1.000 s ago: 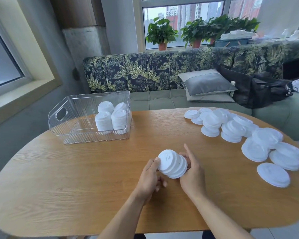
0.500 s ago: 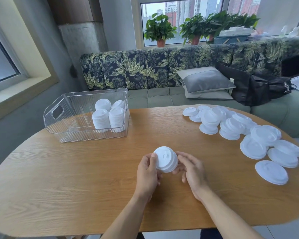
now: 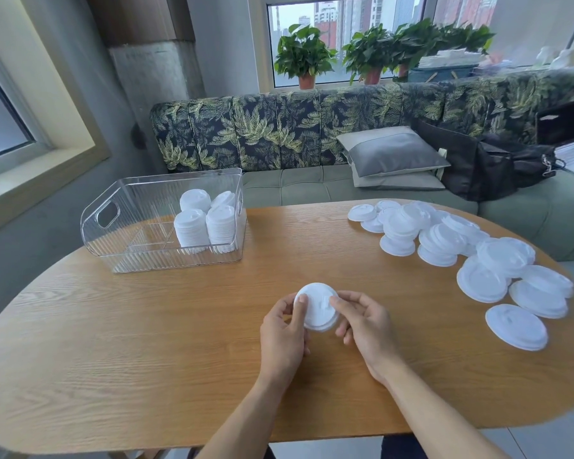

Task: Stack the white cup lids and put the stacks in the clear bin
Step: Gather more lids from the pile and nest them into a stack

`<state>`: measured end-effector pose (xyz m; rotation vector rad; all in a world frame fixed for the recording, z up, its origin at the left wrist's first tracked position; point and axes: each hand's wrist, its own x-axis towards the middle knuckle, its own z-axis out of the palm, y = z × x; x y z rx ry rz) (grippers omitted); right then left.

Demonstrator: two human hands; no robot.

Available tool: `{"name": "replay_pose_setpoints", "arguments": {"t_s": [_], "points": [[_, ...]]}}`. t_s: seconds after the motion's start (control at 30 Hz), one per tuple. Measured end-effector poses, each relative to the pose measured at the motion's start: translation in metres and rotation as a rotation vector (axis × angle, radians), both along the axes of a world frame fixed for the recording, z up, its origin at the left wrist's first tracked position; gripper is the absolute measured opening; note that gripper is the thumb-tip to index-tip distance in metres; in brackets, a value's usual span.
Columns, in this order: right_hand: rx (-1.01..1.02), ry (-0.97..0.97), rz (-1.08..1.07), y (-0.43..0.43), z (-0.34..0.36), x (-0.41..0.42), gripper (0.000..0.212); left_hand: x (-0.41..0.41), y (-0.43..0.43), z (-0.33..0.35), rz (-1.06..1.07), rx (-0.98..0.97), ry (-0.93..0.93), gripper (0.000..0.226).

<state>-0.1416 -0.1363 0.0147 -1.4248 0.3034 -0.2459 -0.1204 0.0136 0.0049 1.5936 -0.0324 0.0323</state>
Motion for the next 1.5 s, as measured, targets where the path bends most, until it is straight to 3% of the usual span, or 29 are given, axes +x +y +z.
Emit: {"name": "replay_pose_setpoints", "arguments": {"t_s": [0.27, 0.6, 0.73, 0.93, 1.03, 1.17, 1.33, 1.5], "points": [[0.096, 0.008, -0.07, -0.003, -0.007, 0.005, 0.015, 0.002, 0.001, 0.0, -0.069, -0.03, 0.016, 0.025], [0.032, -0.006, -0.122, -0.005, -0.005, 0.027, 0.006, 0.032, -0.005, -0.007, -0.145, -0.014, 0.045, 0.041], [-0.157, -0.023, -0.242, -0.012, -0.009, 0.057, 0.008, 0.06, -0.017, -0.009, -0.041, -0.047, 0.045, 0.033], [-0.732, -0.059, -0.307, -0.035, -0.014, 0.127, 0.026, 0.119, -0.032, -0.007, 0.055, -0.074, 0.042, 0.028], [-1.048, 0.021, -0.306, -0.046, -0.016, 0.17, 0.035, 0.152, -0.038, -0.008, 0.061, -0.079, 0.02, 0.027], [-1.316, 0.149, -0.316, -0.066, -0.018, 0.225, 0.042, 0.188, -0.045, -0.01, 0.069, -0.067, -0.012, 0.023], [-1.432, 0.163, -0.344, -0.085, -0.022, 0.275, 0.055, 0.219, -0.051, -0.012, 0.027, -0.048, -0.011, 0.024], [-1.442, 0.368, -0.362, -0.095, -0.024, 0.302, 0.072, 0.237, -0.056, -0.009, 0.028, -0.055, -0.022, 0.023]]}}
